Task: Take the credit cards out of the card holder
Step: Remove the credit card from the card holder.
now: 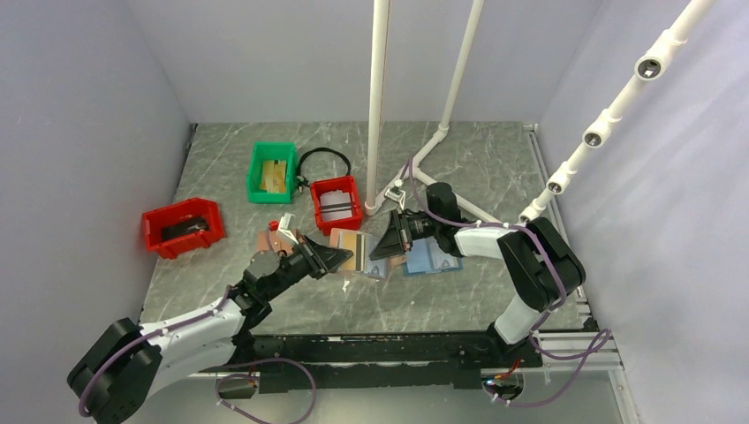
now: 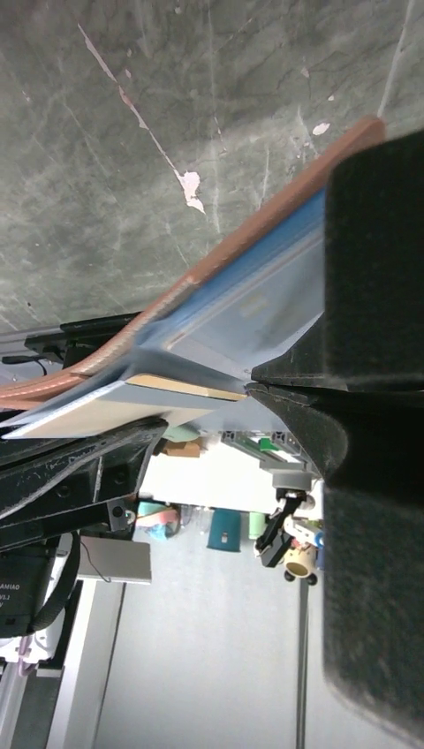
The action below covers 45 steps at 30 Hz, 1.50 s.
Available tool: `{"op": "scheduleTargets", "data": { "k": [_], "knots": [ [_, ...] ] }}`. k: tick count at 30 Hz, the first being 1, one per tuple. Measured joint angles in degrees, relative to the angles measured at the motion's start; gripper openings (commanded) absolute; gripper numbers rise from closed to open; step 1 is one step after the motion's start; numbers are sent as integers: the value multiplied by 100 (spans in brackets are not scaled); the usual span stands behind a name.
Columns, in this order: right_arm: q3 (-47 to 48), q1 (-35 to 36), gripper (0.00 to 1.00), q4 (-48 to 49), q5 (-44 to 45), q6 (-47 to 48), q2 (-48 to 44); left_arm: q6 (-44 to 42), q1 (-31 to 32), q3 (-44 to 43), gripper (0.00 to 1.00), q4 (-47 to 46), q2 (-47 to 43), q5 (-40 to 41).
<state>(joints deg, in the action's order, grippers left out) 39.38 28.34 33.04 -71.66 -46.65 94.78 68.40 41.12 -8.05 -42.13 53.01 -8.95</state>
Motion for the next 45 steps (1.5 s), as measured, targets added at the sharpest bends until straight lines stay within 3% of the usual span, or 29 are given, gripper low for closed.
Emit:
{"op": "scheduleTargets", "data": {
  "k": [8,12,17,25,28,31,35,40,45],
  "knots": [
    [-26,-68,0,256,-94,-179,0,44,-118,66,0,-28,-15,-24],
    [-59,-61,20,452,-153,-326,0,46,-120,66,0,-227,225,-79],
    [-46,-9,35,282,-181,-190,15,87,-131,61,0,-649,758,-243],
    [81,22,39,-446,-164,251,149,170,-131,-44,0,-1375,1482,-525],
    [87,22,39,-455,-179,247,164,173,-138,-76,0,-1502,1639,-581],
    [85,22,32,-260,-212,63,166,175,-138,-177,0,-1639,1858,-656],
    [42,-85,1,11,-221,-192,166,221,-157,-313,1,-2015,2175,-719],
    [17,-175,0,61,-275,-284,170,299,-181,-354,16,-2470,2476,-772],
    [20,-153,0,-26,-350,-90,170,326,-142,-354,34,-2299,2315,-778]
  ]
}}
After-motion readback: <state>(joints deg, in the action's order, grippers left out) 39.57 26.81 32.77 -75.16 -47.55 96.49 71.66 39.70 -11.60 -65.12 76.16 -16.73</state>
